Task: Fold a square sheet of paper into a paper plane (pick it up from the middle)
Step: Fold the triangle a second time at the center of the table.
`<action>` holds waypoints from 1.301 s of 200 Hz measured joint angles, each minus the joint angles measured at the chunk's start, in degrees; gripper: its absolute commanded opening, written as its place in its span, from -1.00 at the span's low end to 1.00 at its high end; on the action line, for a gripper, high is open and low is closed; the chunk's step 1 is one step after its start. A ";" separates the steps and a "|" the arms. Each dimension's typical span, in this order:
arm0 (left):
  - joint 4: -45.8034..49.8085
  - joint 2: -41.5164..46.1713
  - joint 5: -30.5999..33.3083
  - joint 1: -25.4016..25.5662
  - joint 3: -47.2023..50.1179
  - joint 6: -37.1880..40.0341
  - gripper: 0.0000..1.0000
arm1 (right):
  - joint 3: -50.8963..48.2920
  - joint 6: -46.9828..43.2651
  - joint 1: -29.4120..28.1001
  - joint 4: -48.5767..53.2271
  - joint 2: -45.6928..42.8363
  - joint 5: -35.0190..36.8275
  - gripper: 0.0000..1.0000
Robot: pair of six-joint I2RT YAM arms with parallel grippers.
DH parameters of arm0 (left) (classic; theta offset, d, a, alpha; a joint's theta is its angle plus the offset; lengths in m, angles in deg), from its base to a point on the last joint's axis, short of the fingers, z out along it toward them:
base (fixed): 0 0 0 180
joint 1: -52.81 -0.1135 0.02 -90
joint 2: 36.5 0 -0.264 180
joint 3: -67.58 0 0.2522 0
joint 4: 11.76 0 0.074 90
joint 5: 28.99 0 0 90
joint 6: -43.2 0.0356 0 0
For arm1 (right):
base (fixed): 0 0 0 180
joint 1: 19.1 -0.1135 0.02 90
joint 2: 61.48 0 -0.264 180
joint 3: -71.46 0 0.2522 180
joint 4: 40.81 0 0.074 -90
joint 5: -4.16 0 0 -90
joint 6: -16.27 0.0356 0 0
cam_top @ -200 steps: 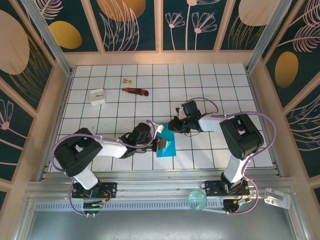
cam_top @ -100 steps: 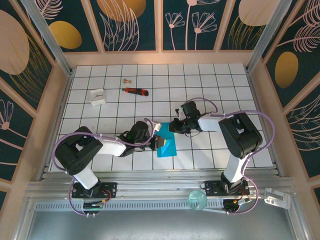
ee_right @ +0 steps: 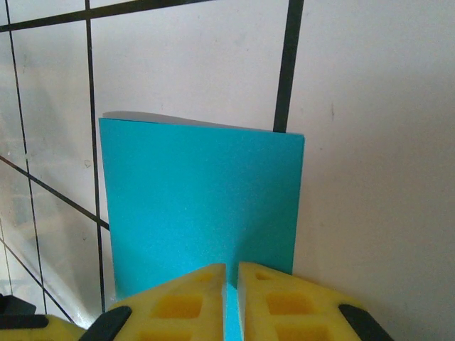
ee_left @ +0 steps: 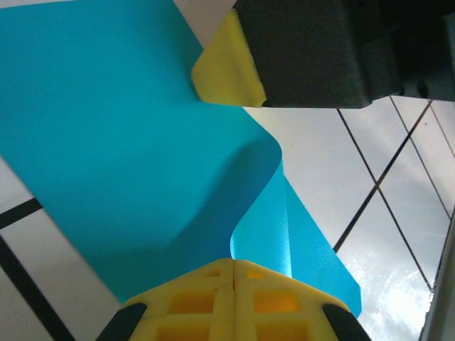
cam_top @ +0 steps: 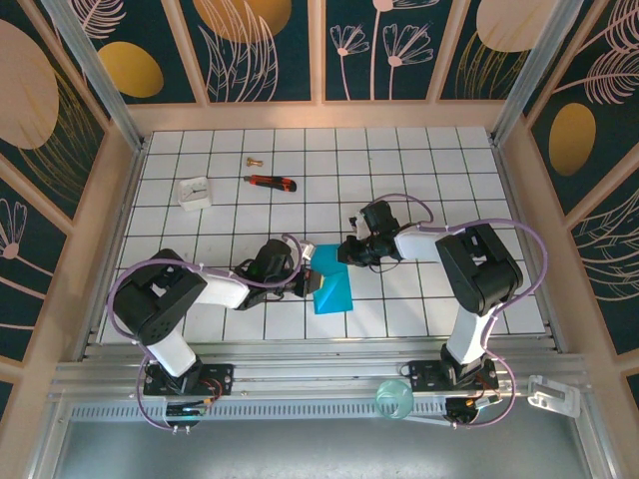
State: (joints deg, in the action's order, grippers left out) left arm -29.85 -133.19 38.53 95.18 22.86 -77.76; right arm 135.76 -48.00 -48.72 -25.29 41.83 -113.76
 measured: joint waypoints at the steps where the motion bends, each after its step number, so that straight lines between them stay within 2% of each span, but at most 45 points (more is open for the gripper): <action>1: 0.02 -0.09 -0.02 -0.02 -0.02 0.04 -1.00 | 0.00 0.00 0.00 0.00 0.00 0.00 -0.73; 65: 0.98 -3.10 -0.07 -0.07 -1.77 0.74 -1.00 | 0.33 -0.07 0.00 0.20 0.26 0.00 -0.74; 260: 1.70 -3.61 -0.04 -0.22 -2.69 1.36 -1.00 | 0.44 -0.20 -0.11 0.22 0.37 0.28 -0.75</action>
State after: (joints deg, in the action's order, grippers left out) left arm -28.15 -136.80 38.49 94.96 20.17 -76.41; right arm 136.20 -48.19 -48.83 -25.07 42.20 -113.47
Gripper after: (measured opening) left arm 0.061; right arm 0.124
